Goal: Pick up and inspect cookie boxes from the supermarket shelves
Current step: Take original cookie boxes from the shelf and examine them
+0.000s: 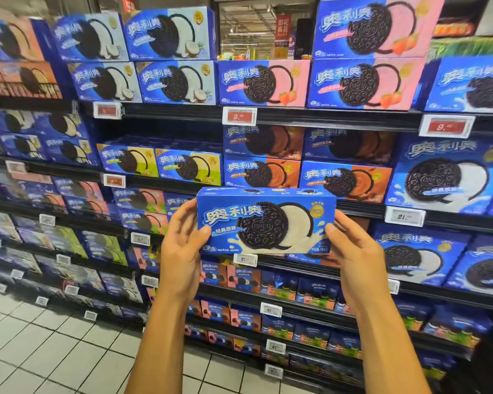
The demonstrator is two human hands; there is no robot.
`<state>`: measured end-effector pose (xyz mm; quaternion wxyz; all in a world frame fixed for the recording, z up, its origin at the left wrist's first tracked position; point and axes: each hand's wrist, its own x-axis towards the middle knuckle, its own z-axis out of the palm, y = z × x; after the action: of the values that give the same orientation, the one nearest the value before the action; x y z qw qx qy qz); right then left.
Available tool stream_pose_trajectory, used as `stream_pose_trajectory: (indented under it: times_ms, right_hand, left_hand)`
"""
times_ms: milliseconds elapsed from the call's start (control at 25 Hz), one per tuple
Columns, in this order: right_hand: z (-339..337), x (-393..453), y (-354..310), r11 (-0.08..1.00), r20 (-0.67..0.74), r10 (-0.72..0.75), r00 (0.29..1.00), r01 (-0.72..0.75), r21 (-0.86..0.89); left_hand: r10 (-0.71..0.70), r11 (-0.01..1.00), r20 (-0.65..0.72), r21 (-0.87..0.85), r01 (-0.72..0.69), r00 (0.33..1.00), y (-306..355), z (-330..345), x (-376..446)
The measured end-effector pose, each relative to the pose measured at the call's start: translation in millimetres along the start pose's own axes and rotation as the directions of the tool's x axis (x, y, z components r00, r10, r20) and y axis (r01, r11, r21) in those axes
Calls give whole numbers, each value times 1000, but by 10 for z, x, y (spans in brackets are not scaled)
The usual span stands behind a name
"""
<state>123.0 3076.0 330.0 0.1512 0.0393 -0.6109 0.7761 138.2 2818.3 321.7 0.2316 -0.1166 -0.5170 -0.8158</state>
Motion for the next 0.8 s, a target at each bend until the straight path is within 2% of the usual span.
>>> stream_pose_trajectory:
  times_ms: [160,280,480,800]
  right_hand:
    - [-1,15,-1,995,-43,-94,995,96,26]
    - [4,21,-16,984,-63,-173,983,174,23]
    - [78,-19,-86,947,75,-319,945,321,-7]
    - [148,-59,-115,936,85,-352,932,353,-3]
  left_hand:
    - [52,982,14,183,-54,999,20,-5,-24]
    - [156,915,47,370,-162,987,59,40,-33]
    - [299,891,37,348,-293,954,128,144,-31]
    - [263,917,8,310,-252,965,162,147,-45]
